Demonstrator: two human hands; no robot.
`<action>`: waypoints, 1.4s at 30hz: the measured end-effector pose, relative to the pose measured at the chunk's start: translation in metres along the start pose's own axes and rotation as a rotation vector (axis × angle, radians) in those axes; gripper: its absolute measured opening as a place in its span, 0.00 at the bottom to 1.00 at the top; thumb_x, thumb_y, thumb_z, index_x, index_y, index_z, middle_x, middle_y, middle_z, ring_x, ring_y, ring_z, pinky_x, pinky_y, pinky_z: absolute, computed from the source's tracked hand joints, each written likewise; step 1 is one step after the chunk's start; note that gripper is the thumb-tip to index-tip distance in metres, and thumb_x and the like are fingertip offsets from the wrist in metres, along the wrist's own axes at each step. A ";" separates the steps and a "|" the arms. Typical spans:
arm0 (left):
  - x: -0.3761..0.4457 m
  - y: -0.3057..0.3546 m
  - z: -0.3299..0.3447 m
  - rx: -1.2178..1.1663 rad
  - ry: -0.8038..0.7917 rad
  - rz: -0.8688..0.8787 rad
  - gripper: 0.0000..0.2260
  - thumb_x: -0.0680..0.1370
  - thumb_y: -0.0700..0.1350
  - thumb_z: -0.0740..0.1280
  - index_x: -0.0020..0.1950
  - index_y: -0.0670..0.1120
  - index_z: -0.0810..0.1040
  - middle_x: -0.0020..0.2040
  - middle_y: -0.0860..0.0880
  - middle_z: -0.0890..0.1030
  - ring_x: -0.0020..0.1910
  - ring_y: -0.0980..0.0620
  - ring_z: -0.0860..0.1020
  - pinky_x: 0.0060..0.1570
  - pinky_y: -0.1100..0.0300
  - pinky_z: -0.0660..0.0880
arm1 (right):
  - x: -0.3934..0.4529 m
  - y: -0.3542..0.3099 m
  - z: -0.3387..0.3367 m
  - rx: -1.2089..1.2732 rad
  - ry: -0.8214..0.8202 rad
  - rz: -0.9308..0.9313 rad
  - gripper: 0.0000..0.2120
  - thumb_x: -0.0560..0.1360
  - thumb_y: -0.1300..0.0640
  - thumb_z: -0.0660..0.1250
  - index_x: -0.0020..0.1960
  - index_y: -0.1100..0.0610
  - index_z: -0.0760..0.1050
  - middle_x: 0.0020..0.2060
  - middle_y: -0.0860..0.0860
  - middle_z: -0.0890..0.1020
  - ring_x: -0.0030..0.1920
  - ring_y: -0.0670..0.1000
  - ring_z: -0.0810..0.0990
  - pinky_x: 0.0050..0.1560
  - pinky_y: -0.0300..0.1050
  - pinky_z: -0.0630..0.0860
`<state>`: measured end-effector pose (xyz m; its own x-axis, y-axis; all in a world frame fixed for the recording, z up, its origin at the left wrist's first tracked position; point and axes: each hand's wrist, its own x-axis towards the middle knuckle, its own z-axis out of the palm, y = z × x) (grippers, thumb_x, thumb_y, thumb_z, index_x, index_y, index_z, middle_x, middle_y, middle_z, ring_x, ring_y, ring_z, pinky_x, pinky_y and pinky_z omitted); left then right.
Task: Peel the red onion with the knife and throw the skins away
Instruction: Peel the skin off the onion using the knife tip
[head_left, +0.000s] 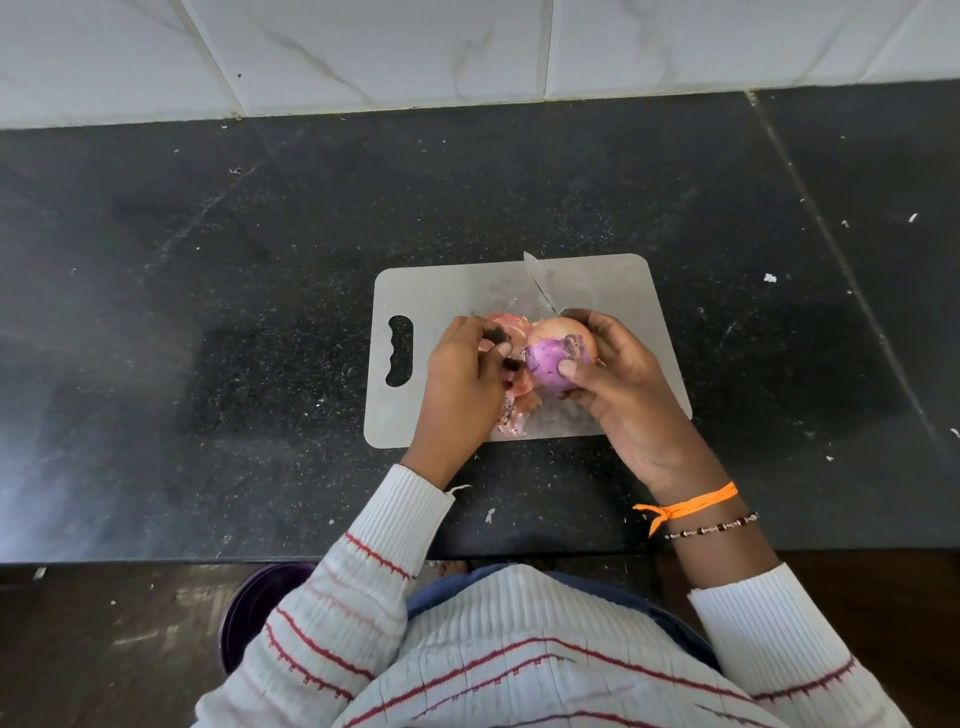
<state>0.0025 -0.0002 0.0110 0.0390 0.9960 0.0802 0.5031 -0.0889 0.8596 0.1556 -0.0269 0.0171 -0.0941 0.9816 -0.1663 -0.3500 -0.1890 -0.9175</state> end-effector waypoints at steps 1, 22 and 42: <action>0.001 -0.003 0.000 -0.025 -0.005 -0.044 0.11 0.77 0.36 0.62 0.42 0.51 0.71 0.46 0.44 0.77 0.43 0.46 0.80 0.46 0.48 0.78 | 0.000 -0.001 0.000 0.063 -0.015 0.003 0.21 0.66 0.64 0.67 0.59 0.55 0.72 0.53 0.53 0.78 0.51 0.49 0.80 0.43 0.38 0.79; -0.009 0.024 -0.010 -0.554 -0.305 -0.236 0.20 0.72 0.41 0.72 0.63 0.49 0.74 0.58 0.44 0.79 0.56 0.46 0.79 0.50 0.53 0.80 | -0.001 -0.001 0.009 -0.140 0.131 -0.067 0.20 0.68 0.60 0.71 0.59 0.57 0.72 0.54 0.54 0.81 0.54 0.51 0.81 0.52 0.46 0.79; -0.008 0.022 -0.014 -0.367 -0.247 -0.109 0.19 0.69 0.37 0.74 0.58 0.46 0.79 0.47 0.51 0.83 0.45 0.48 0.82 0.49 0.56 0.80 | -0.001 -0.009 0.002 -0.576 0.213 -0.287 0.08 0.71 0.65 0.70 0.48 0.54 0.80 0.40 0.49 0.84 0.41 0.47 0.85 0.44 0.46 0.82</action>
<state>0.0011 -0.0102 0.0360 0.2304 0.9674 -0.1048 0.1781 0.0640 0.9819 0.1571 -0.0264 0.0261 0.1350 0.9859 0.0987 0.2248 0.0666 -0.9721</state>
